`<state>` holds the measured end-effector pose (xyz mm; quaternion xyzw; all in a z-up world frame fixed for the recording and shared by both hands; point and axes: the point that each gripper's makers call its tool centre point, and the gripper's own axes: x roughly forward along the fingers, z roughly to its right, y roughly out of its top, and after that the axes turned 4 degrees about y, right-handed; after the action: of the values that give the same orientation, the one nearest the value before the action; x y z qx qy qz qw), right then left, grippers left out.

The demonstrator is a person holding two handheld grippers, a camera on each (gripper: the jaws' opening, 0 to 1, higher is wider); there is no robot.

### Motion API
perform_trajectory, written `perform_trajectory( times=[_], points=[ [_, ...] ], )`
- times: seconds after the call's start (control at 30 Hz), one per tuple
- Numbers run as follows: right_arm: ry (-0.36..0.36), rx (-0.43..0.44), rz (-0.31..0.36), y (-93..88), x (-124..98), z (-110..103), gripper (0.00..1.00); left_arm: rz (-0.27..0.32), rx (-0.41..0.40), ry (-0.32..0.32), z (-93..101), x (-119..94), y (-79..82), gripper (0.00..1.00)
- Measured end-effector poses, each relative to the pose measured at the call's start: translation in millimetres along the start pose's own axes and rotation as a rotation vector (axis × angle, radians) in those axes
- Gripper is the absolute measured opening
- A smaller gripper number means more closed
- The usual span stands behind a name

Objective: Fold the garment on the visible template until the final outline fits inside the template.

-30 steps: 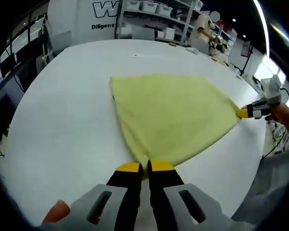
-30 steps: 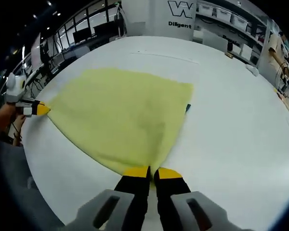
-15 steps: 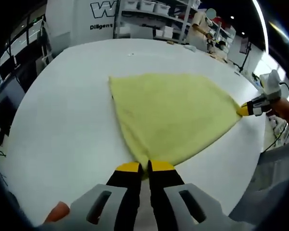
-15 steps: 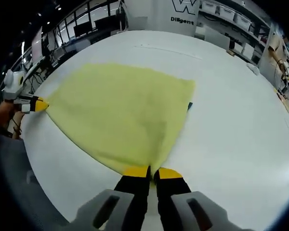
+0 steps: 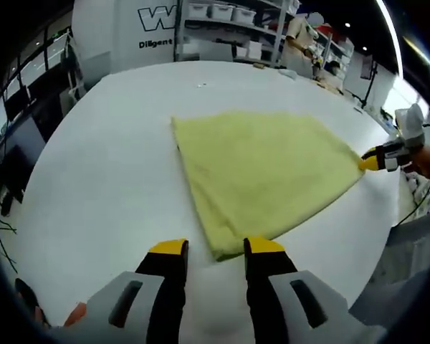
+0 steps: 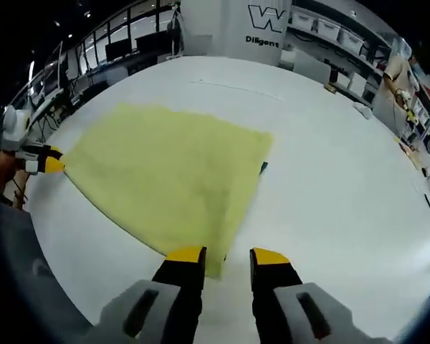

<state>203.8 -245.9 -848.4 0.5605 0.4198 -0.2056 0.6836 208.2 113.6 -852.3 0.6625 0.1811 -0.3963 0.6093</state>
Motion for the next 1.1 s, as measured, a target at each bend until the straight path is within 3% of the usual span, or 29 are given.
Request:
perform_trajectory(
  times=[0.1,0.27,0.47,0.6,0.87,1.1],
  points=[
    [-0.027,0.004,0.042,6.5,-6.5,3.4,0.31,0.046,-0.014,0.017,-1.4,-4.5,8.2,0.44],
    [-0.039,0.010,0.125,21.8,-18.6,-2.6,0.43,0.115,-0.016,0.001,9.3,-17.8,21.3,0.52],
    [0.004,0.041,0.214,37.1,-30.8,-29.9,0.61,0.178,-0.016,-0.044,30.1,-38.7,26.7,0.63],
    [0.038,0.053,0.244,37.8,-36.2,-50.5,0.73,0.205,-0.017,-0.082,45.6,-53.6,25.4,0.67],
    [0.093,0.077,0.287,32.0,-55.5,-91.8,0.82,0.266,-0.025,-0.159,76.5,-80.7,23.5,0.74],
    [0.088,0.071,0.336,24.5,-70.2,-114.2,0.89,0.307,0.001,-0.185,94.0,-93.5,18.3,0.79]
  ],
)
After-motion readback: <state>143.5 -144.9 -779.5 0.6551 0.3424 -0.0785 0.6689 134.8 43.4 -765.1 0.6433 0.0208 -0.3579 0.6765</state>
